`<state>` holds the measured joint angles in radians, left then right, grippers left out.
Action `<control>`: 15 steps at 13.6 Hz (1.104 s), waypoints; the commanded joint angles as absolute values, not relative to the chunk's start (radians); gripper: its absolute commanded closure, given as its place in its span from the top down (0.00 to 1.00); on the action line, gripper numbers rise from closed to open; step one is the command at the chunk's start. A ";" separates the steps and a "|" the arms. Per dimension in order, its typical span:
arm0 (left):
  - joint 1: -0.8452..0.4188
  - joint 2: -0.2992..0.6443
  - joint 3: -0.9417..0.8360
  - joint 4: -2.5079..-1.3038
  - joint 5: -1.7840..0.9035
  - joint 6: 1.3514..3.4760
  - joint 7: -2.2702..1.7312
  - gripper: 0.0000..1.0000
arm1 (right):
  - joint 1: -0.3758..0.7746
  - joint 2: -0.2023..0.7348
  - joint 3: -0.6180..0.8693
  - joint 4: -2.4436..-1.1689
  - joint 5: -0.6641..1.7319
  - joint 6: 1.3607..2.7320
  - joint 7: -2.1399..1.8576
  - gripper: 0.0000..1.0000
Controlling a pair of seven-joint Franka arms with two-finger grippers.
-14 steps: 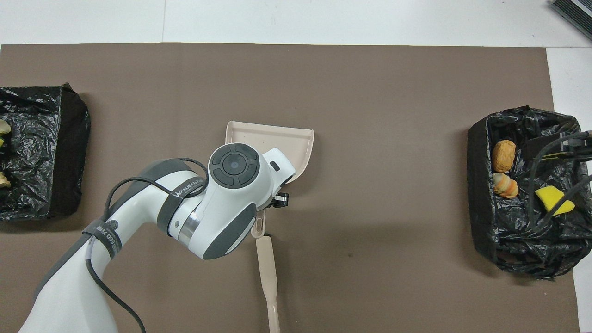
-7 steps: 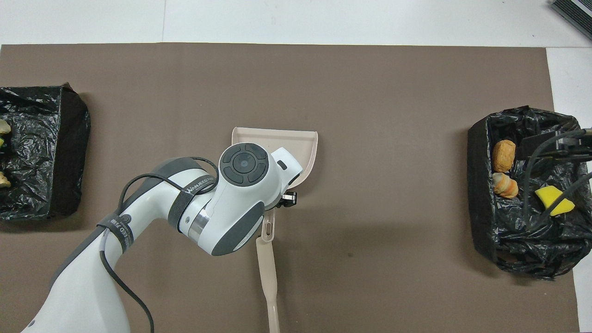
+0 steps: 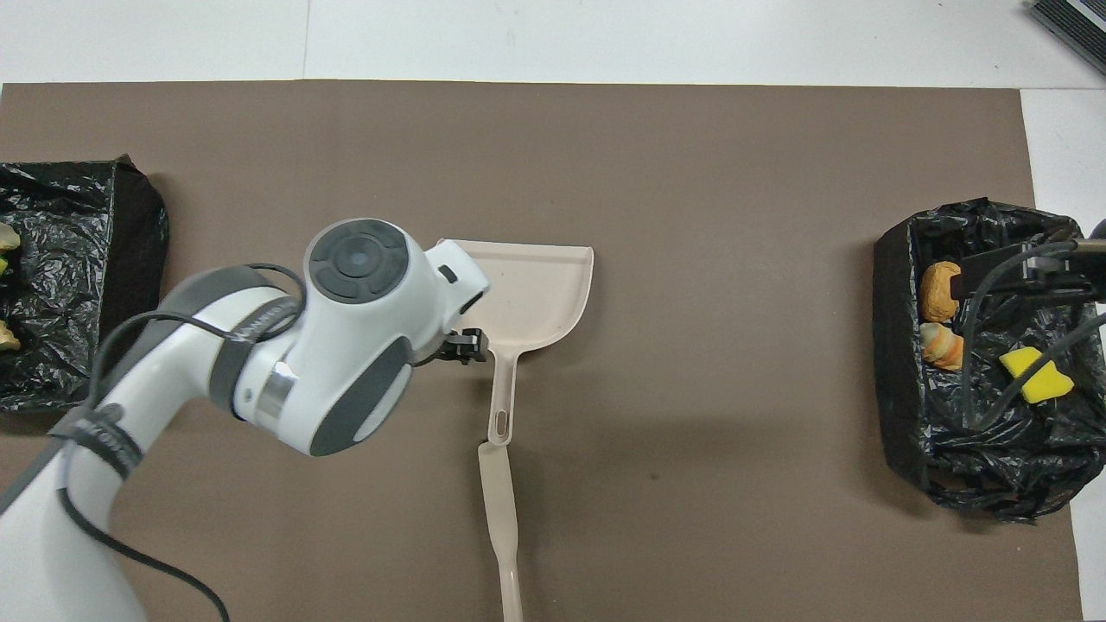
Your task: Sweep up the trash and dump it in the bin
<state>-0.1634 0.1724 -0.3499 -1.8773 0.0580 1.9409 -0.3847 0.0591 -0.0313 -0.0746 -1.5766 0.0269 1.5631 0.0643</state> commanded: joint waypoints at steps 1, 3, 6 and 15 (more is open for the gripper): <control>-0.172 0.042 -0.218 -1.911 0.049 1.887 -0.189 1.00 | 0.060 -0.061 -0.067 -1.611 0.021 1.569 0.075 1.00; -0.176 -0.012 -0.109 -1.882 0.046 1.876 -0.004 1.00 | 0.060 -0.063 -0.069 -1.615 0.021 1.568 0.074 1.00; -0.155 -0.005 -0.049 -1.685 0.038 1.679 0.124 1.00 | 0.057 -0.067 -0.069 -1.618 0.021 1.563 0.074 1.00; -0.071 0.008 -0.014 -1.445 -0.020 1.417 0.201 1.00 | 0.054 -0.067 -0.069 -1.618 0.021 1.552 0.081 1.00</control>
